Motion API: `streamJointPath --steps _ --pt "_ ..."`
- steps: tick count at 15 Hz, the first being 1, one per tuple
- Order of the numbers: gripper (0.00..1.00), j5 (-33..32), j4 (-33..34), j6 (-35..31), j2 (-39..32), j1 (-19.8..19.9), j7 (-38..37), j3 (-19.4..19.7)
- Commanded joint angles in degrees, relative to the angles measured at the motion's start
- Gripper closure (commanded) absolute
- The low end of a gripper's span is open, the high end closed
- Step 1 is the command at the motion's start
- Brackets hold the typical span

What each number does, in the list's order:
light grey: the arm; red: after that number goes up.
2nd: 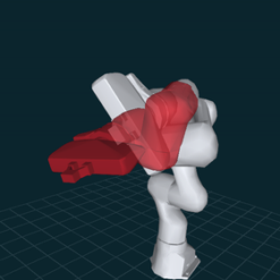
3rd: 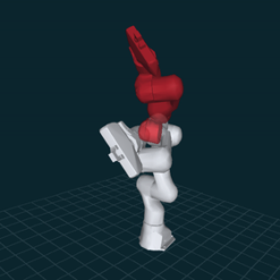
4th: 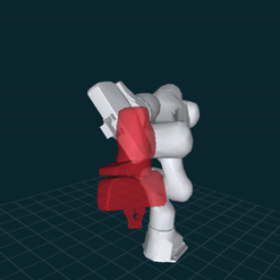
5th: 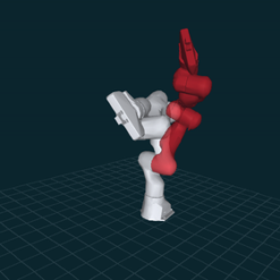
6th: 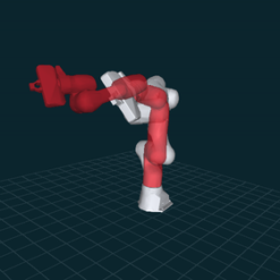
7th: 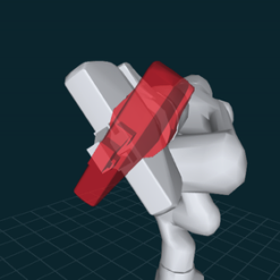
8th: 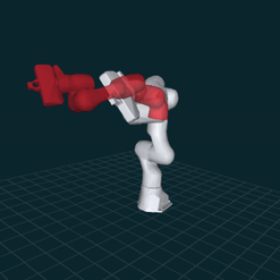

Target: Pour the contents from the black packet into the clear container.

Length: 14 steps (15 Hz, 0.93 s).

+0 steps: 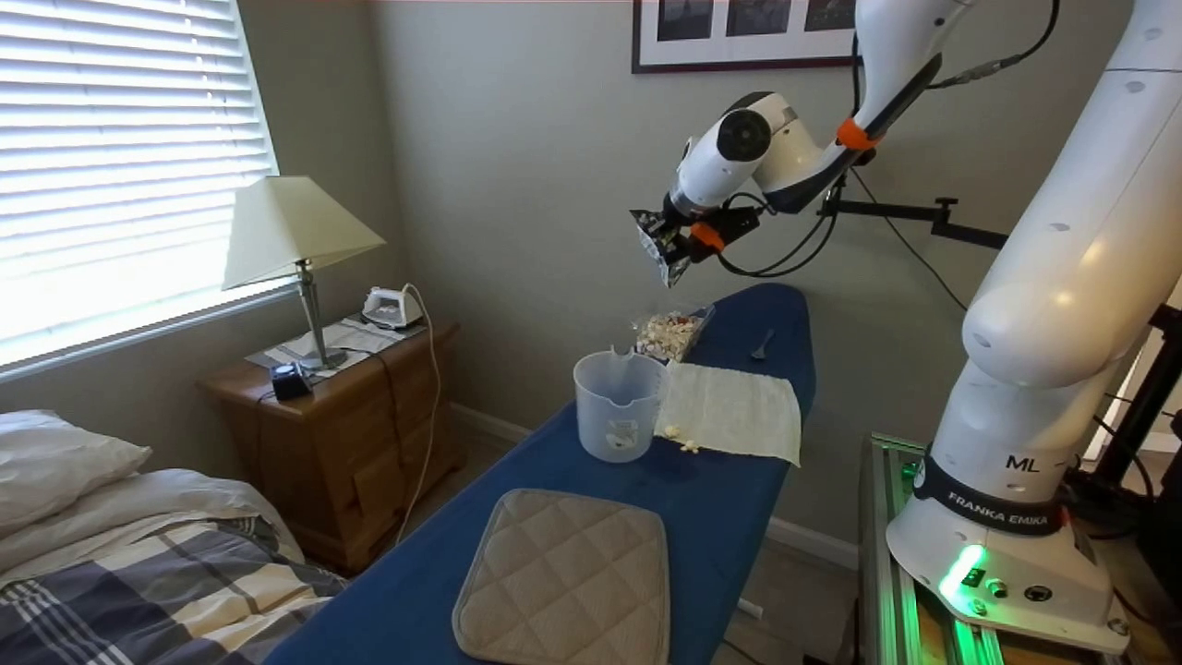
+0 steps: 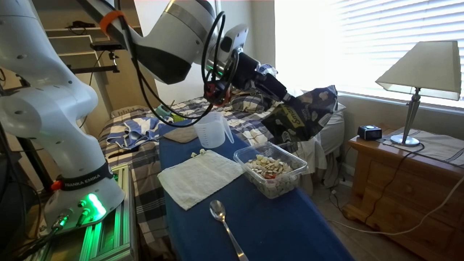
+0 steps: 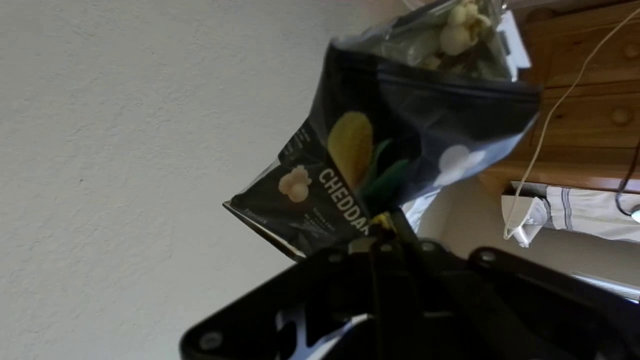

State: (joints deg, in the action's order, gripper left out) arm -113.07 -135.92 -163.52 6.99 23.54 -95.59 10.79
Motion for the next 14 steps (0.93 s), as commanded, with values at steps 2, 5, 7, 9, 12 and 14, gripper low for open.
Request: streamJointPath --steps 2,5,7,9,12,14 --pt "1.00 -7.0 -1.9 -1.0 1.2 -0.2 -5.9 0.4" --pt "1.00 -21.1 0.1 -4.0 0.9 -1.7 -15.9 0.8" --pt "1.00 -19.9 -1.6 -3.1 0.8 -1.2 -16.0 0.8" --pt "1.00 -19.0 -2.8 -2.5 0.9 -0.8 -15.7 0.9" --pt "1.00 -24.3 -2.3 -3.0 1.2 -1.8 -21.7 1.3" --pt "1.00 -20.7 -3.6 -2.9 0.9 -1.0 -20.2 1.1"
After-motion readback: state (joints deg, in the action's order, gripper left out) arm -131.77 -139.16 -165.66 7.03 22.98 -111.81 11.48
